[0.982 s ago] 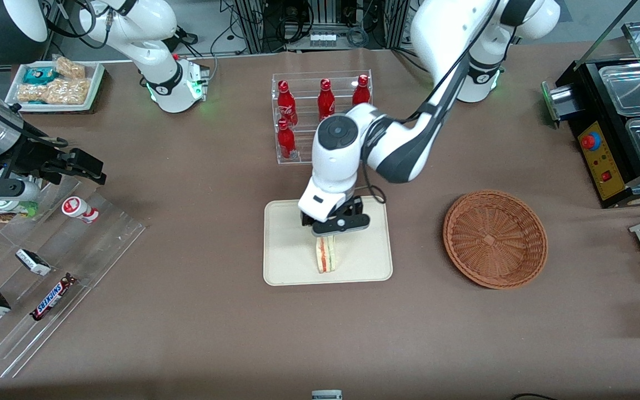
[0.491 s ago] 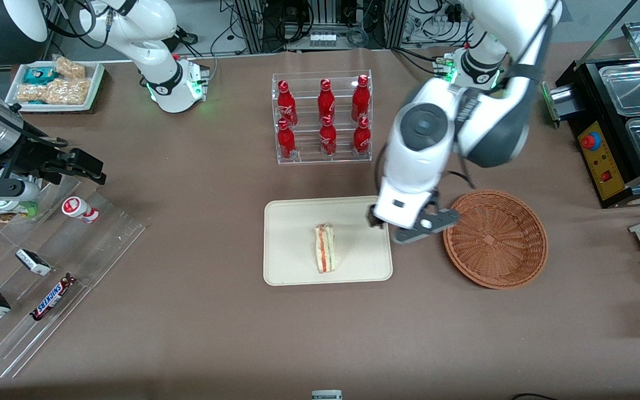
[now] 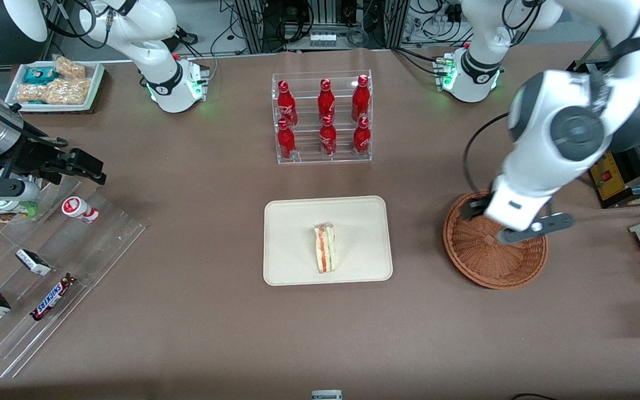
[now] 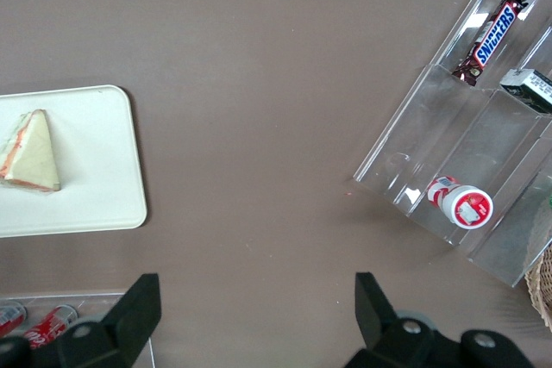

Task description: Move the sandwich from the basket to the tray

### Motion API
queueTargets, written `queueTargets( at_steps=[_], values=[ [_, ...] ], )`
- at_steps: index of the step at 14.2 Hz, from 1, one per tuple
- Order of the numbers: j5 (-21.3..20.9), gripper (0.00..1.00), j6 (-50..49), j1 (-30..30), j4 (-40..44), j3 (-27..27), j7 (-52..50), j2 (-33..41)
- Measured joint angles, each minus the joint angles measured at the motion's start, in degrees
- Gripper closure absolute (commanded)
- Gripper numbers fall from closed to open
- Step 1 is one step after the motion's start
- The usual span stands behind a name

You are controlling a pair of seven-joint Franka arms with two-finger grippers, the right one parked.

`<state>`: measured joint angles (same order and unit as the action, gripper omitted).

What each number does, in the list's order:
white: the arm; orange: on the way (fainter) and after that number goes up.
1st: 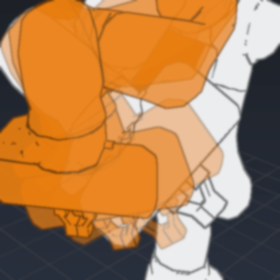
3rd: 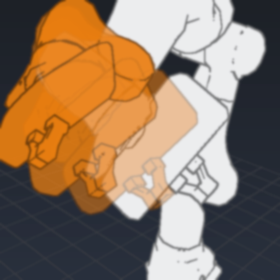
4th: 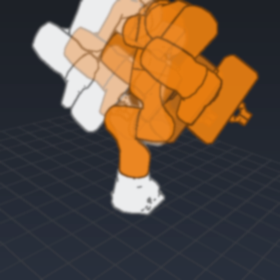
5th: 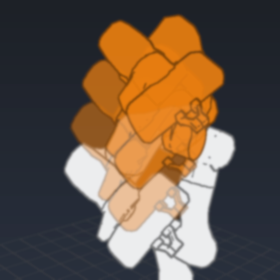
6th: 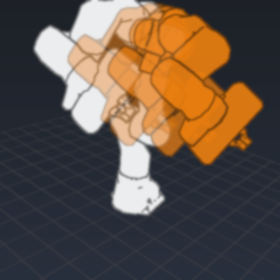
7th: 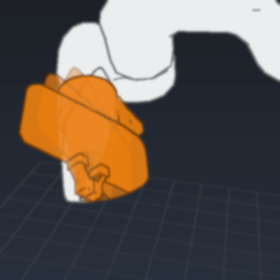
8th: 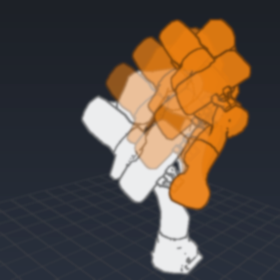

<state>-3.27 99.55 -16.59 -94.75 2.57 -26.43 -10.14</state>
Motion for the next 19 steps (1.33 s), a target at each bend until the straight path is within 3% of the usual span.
queueTargets(
  at_steps=[5,9,19],
  values=[
    [2.1,0.00,-7.9,9.4,-0.3,-0.4,15.4,7.9],
    [2.6,0.00,-9.8,13.1,-0.3,-0.7,24.2,12.8],
    [2.6,0.00,-10.1,13.4,-0.4,-1.6,26.0,13.1]
  ],
)
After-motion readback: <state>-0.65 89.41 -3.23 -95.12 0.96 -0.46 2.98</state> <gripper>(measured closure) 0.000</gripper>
